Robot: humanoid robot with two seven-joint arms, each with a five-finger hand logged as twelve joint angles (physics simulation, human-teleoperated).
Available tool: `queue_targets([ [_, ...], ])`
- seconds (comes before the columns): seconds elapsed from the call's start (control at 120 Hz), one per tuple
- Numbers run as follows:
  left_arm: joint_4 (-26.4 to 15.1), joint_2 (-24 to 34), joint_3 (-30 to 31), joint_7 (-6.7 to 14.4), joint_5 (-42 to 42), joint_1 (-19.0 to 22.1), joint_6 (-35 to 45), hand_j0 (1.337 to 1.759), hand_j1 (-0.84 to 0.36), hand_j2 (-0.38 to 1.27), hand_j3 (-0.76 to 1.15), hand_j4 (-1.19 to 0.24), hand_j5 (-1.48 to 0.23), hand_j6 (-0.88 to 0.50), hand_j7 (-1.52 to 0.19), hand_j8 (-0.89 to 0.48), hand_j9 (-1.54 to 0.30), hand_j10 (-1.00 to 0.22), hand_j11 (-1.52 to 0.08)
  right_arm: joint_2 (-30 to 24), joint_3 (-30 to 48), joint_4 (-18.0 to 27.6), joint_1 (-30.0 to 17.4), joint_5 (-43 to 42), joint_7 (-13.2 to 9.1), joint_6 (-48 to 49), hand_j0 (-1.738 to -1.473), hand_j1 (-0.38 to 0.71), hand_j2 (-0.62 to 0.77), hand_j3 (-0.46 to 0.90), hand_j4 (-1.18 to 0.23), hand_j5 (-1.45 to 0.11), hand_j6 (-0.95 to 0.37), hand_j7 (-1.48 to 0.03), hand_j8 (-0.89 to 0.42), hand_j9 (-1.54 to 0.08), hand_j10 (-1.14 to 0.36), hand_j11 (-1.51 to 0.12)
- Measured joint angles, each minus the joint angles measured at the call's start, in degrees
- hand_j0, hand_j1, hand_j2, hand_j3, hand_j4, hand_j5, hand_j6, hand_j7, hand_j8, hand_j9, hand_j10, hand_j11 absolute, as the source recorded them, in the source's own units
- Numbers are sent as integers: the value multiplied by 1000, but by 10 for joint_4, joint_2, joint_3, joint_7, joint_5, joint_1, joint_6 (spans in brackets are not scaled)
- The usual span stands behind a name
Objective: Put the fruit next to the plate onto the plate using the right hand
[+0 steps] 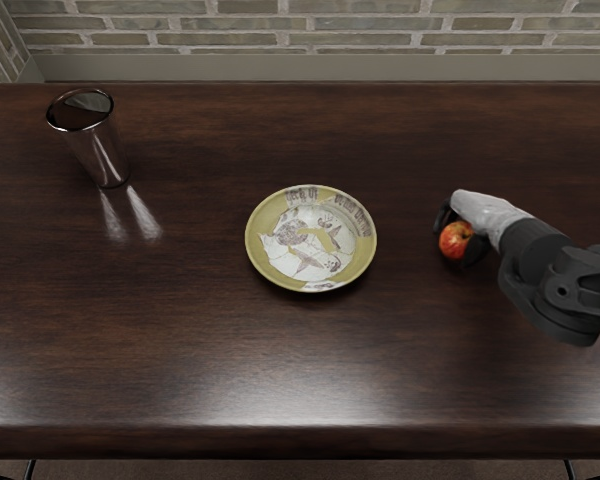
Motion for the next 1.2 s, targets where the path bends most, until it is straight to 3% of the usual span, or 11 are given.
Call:
queue_targets([
  [0.5,0,0,0,0,1,0,0,1658,349,0,0,0,0,0,0,0,0,0,0,-3,119,40,26,36,0,80,-1658,256,169,1,-575,-823,-465,-784,-398,-818,-579,-819],
  [1.2,0,0,0,0,2,1,0,1658,349,0,0,0,0,0,0,0,0,0,0,100,168,19,109,131,0,98,-1658,260,147,1,-589,-853,-429,-807,-365,-852,-589,-853],
])
